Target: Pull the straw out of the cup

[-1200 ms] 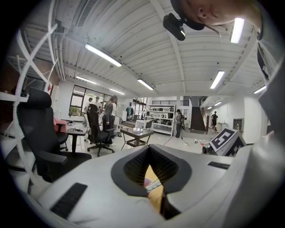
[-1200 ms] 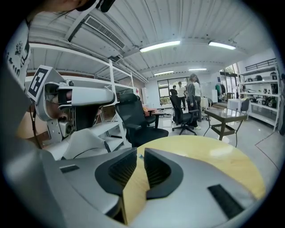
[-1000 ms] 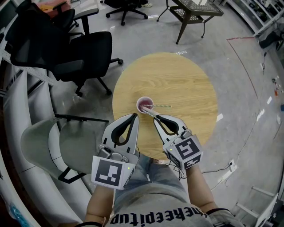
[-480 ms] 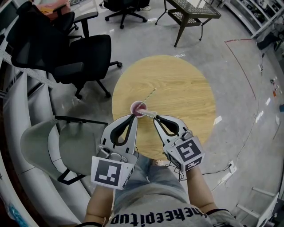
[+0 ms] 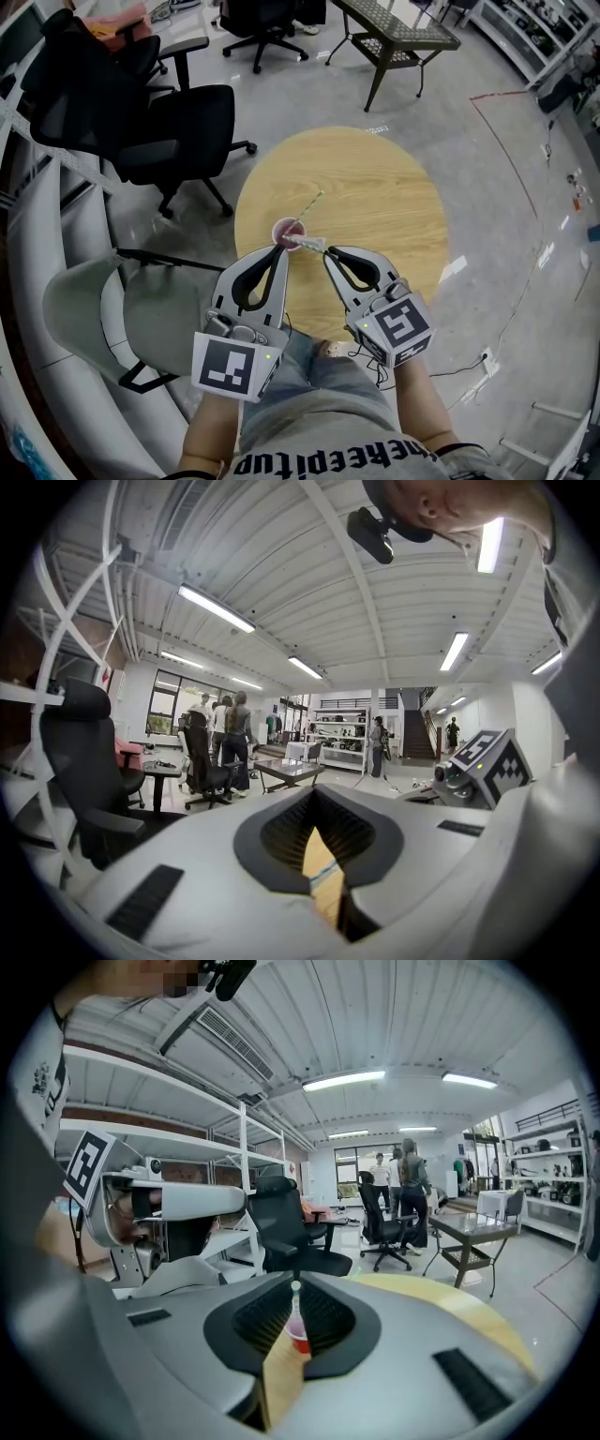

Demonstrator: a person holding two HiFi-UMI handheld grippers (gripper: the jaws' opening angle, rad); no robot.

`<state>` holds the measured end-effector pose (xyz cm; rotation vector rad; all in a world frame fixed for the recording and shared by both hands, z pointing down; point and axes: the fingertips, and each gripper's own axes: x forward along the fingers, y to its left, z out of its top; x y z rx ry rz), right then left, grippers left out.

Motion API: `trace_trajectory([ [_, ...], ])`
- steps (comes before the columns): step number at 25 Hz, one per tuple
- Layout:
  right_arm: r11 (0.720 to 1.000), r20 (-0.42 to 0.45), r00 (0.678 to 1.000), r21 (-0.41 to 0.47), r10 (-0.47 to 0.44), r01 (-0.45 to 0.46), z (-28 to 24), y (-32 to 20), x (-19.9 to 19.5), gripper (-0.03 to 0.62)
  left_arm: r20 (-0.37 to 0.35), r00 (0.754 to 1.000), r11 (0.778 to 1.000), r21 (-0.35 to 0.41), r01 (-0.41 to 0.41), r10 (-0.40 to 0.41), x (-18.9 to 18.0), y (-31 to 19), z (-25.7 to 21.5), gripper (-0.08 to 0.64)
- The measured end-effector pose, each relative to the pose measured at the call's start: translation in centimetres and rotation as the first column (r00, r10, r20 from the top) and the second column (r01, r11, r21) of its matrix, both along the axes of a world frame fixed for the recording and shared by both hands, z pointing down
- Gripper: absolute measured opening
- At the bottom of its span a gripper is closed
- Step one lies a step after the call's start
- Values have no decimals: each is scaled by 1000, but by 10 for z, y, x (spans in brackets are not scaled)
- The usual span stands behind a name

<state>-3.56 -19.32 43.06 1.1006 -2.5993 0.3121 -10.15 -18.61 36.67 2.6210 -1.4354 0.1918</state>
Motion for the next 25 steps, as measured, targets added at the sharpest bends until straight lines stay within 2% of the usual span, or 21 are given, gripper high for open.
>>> trace_trajectory([
  [3, 1000, 4, 1000, 10, -3, 3, -8, 4, 2, 43, 4, 1000, 1000, -4, -4, 4, 2, 5, -4, 15],
  [6, 1000, 21, 1000, 26, -2, 1, -15, 7, 5, 43, -16, 1000, 998, 58, 2, -1, 4, 5, -14, 15],
  [12, 998, 43, 999, 61, 8, -11, -33, 15, 14, 43, -20, 1000, 996, 89, -16, 17, 15, 11, -25, 16],
  [17, 995, 58, 998, 94, 34, -39, -49, 21, 26, 43, -14, 999, 995, 82, -51, 52, 30, 19, -29, 15],
  [25, 987, 73, 994, 134, 83, -92, -66, 31, 54, 43, -19, 993, 986, 126, -112, 115, 60, 26, -40, 17],
])
